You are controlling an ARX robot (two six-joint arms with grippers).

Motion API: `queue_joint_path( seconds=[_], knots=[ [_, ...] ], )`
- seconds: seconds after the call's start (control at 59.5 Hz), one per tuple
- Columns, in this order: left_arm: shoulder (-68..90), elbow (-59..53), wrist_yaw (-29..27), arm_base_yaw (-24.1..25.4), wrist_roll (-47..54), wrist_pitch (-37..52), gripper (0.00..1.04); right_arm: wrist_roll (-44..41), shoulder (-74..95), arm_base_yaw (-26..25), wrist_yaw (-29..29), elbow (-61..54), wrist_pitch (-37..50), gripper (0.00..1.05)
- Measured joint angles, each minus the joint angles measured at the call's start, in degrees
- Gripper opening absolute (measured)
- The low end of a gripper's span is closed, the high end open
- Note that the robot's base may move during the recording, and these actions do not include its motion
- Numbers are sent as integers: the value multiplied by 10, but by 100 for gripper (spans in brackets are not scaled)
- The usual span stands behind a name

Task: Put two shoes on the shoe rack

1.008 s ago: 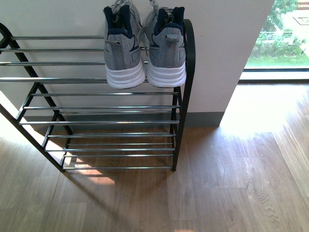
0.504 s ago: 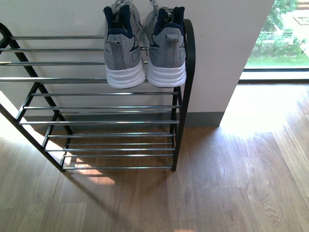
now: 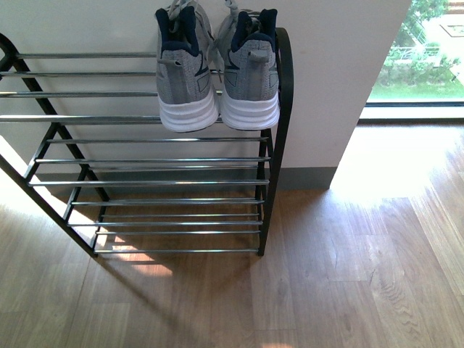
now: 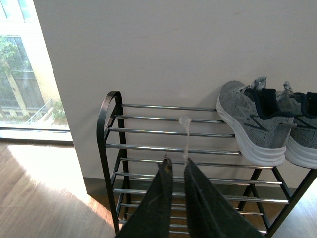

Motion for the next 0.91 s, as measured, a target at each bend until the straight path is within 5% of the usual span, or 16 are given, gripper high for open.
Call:
queue_joint_path(
  seconds=[0.202,0.387,0.908],
  knots=[
    [0,0,0,0,0,0,66,0,0,0,0,0,0,96],
    [0,0,0,0,0,0,97,0,0,0,0,0,0,96],
    [0,0,0,0,2,0,95,0,0,0,0,0,0,96]
  ],
)
